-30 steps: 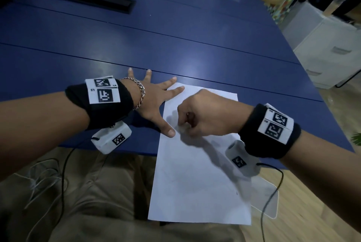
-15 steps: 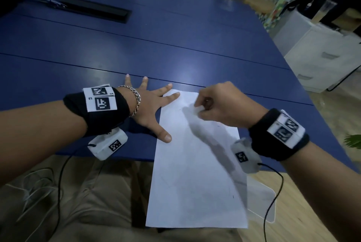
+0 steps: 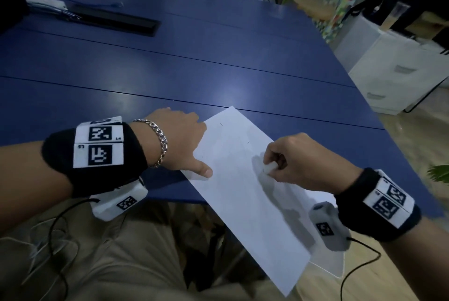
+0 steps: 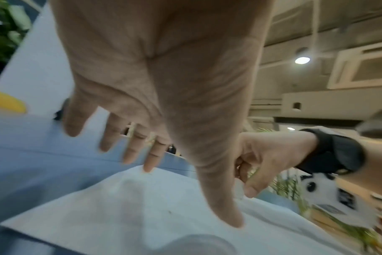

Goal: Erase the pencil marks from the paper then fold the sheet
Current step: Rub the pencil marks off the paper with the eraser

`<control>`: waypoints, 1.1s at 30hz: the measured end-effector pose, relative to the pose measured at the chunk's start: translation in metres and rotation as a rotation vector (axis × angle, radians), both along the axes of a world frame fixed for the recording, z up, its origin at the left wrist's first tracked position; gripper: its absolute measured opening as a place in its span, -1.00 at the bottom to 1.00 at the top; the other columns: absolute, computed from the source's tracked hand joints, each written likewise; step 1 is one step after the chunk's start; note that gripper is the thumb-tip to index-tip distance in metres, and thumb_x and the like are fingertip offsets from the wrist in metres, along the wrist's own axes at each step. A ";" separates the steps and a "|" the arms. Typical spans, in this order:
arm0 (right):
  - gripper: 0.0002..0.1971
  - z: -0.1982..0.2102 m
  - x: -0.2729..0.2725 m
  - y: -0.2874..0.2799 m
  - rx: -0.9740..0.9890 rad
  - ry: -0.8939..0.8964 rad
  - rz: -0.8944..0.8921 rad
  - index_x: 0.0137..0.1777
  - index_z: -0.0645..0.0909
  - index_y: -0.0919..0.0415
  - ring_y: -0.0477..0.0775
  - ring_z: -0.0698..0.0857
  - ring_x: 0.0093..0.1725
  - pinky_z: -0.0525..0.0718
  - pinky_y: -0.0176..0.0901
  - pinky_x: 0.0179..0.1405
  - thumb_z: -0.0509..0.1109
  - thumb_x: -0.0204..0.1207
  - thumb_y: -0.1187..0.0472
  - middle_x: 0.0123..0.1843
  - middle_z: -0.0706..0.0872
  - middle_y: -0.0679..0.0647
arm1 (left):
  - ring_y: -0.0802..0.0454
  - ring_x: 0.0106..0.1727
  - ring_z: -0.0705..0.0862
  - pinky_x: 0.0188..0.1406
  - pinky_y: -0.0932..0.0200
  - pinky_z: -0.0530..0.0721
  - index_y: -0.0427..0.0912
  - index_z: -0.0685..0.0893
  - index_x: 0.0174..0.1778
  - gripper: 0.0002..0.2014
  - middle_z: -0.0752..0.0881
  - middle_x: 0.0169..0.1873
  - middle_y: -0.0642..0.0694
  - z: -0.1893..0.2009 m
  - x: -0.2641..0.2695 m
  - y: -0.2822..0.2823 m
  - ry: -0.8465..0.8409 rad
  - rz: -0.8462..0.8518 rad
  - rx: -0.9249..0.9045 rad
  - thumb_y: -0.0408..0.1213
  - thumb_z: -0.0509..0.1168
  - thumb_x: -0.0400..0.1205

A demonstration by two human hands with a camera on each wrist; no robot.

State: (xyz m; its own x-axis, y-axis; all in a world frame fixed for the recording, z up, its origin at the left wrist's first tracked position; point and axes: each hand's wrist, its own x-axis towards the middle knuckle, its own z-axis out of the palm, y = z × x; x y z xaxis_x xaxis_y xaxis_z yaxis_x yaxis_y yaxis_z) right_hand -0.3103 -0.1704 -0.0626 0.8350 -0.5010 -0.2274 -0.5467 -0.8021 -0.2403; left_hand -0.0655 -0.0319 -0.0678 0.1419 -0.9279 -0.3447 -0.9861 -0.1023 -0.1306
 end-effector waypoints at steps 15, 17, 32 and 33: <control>-0.86 -0.020 0.070 -0.016 -0.031 -0.235 0.004 0.00 0.80 0.09 -0.18 0.72 -0.24 0.66 -0.38 -0.19 0.58 0.46 0.18 -0.26 0.77 -0.14 | -0.03 0.81 -0.38 0.70 -0.52 -0.33 0.06 -0.39 0.81 0.51 -0.40 0.79 0.15 -0.034 0.012 -0.051 0.262 -0.125 0.132 0.74 0.33 0.19; -0.85 -0.018 0.069 -0.010 -0.045 -0.223 0.054 0.02 0.80 0.08 -0.17 0.71 -0.25 0.70 -0.29 -0.13 0.55 0.45 0.18 -0.24 0.79 -0.12 | -0.03 0.81 -0.39 0.66 -0.56 -0.40 0.08 -0.40 0.80 0.51 -0.40 0.79 0.16 -0.035 0.013 -0.052 0.256 -0.132 0.135 0.77 0.29 0.17; -0.85 0.000 0.068 0.005 0.081 -0.020 0.272 -0.04 0.79 -0.03 -0.19 0.73 -0.24 0.64 -0.44 -0.24 0.55 0.39 0.14 -0.27 0.78 -0.18 | -0.22 0.79 -0.44 0.53 -0.63 -0.54 0.16 -0.42 0.79 0.52 -0.38 0.79 0.20 -0.036 0.013 -0.053 0.216 -0.109 0.140 0.82 0.21 0.08; -0.89 0.002 0.068 0.008 0.114 0.009 0.293 -0.08 0.78 -0.05 -0.20 0.73 -0.23 0.65 -0.41 -0.23 0.55 0.41 0.13 -0.27 0.78 -0.19 | -0.22 0.79 -0.44 0.54 -0.64 -0.53 0.15 -0.42 0.79 0.52 -0.39 0.79 0.20 -0.037 0.013 -0.053 0.212 -0.110 0.140 0.82 0.21 0.09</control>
